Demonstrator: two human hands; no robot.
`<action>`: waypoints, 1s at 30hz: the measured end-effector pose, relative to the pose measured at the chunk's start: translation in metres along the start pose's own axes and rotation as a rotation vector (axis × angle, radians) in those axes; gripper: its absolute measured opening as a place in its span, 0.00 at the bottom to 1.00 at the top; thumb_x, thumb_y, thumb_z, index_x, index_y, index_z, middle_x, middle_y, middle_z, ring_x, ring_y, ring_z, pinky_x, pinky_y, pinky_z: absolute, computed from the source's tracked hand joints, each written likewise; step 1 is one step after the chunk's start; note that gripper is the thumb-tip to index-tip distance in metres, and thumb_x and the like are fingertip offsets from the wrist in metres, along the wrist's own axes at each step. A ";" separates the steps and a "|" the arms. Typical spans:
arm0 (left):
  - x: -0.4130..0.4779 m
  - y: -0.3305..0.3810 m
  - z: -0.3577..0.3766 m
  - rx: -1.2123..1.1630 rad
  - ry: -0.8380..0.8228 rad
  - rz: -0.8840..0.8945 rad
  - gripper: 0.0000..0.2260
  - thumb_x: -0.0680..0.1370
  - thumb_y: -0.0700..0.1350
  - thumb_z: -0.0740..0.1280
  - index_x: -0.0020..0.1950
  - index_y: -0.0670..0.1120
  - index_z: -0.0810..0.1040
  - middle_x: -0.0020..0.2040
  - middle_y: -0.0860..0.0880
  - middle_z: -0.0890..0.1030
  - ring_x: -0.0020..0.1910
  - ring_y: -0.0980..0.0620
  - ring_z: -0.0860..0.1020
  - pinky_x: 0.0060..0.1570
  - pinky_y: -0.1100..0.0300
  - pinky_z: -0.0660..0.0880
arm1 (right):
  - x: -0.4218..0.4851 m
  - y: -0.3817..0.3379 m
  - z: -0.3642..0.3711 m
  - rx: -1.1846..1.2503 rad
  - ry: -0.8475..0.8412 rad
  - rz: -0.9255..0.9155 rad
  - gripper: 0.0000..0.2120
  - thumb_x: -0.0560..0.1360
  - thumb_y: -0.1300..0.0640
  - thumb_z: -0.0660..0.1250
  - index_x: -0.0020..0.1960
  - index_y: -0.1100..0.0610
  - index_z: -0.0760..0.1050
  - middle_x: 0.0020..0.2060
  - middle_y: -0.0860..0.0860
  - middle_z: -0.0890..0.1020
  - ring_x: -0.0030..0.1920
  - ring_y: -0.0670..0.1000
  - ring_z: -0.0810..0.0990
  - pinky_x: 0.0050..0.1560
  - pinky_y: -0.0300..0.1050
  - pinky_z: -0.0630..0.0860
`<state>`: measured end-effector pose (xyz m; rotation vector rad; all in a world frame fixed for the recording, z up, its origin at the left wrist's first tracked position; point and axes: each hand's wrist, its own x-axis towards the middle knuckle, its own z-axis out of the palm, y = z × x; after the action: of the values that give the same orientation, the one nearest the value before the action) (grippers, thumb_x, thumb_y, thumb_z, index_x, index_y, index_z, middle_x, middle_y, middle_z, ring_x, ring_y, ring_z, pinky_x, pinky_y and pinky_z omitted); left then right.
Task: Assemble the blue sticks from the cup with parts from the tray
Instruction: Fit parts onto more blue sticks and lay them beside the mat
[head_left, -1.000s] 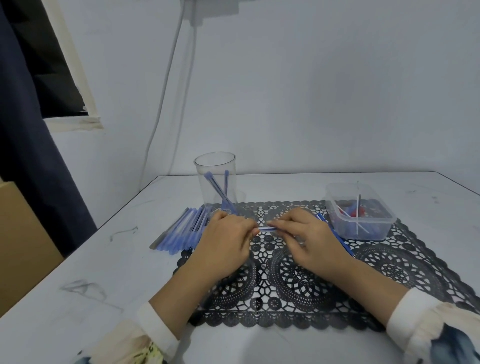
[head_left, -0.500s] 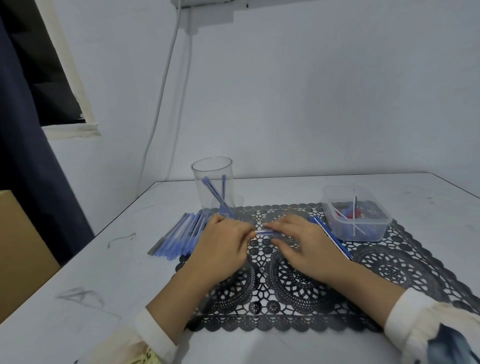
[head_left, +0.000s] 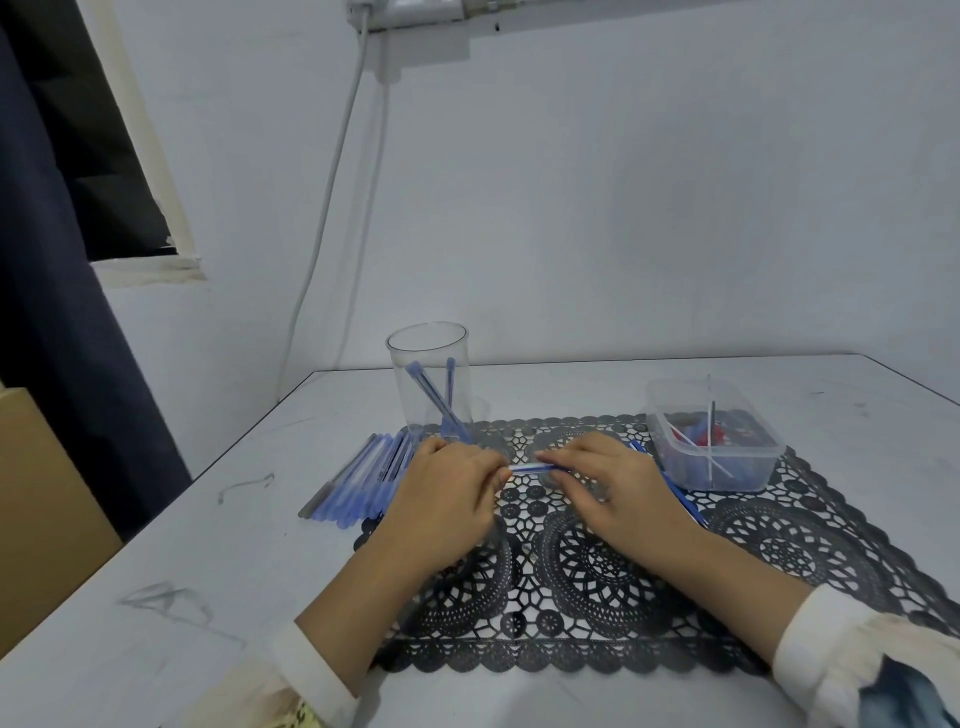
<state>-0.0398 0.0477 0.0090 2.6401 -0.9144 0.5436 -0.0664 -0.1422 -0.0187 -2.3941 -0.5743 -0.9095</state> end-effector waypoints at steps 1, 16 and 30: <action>0.000 0.000 0.000 0.002 0.003 0.002 0.10 0.81 0.49 0.55 0.49 0.52 0.76 0.40 0.58 0.74 0.41 0.58 0.70 0.59 0.61 0.60 | 0.000 0.000 0.000 -0.005 -0.002 0.005 0.12 0.73 0.58 0.66 0.56 0.56 0.80 0.43 0.47 0.80 0.43 0.38 0.72 0.47 0.28 0.69; 0.000 -0.003 0.000 0.022 0.034 0.030 0.10 0.81 0.49 0.55 0.51 0.52 0.76 0.44 0.57 0.79 0.44 0.56 0.73 0.58 0.60 0.59 | 0.001 -0.005 -0.004 -0.063 -0.003 0.020 0.15 0.74 0.53 0.61 0.51 0.59 0.82 0.39 0.50 0.80 0.39 0.46 0.77 0.43 0.34 0.72; 0.000 -0.010 0.003 -0.104 0.048 0.046 0.09 0.80 0.45 0.57 0.43 0.50 0.75 0.32 0.58 0.70 0.35 0.62 0.67 0.48 0.62 0.58 | 0.005 -0.009 -0.015 0.057 -0.082 -0.059 0.11 0.74 0.58 0.63 0.51 0.62 0.81 0.35 0.48 0.78 0.36 0.41 0.73 0.41 0.27 0.71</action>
<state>-0.0328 0.0538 0.0048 2.5085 -0.9640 0.5522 -0.0748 -0.1432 -0.0030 -2.3831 -0.6963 -0.8107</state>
